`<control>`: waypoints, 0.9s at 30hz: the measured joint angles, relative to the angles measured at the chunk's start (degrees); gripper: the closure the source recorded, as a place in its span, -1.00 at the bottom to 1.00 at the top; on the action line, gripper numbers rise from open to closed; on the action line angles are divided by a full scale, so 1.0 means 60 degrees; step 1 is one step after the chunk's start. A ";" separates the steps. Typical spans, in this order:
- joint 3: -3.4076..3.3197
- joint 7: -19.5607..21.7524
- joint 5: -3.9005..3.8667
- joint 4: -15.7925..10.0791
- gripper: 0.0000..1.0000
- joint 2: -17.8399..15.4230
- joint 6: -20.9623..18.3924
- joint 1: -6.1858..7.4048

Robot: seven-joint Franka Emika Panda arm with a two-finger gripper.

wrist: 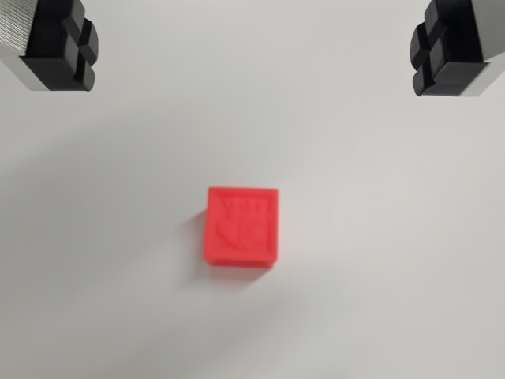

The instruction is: Destack cube

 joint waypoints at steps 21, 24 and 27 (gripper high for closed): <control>0.0000 0.0011 -0.0008 0.0694 -1.00 -0.0763 -0.1464 0.0000; 0.0000 0.0012 -0.0008 0.0745 -1.00 -0.0805 -0.1559 0.0000; 0.0000 0.0013 -0.0008 0.0795 -1.00 -0.0831 -0.1628 0.0000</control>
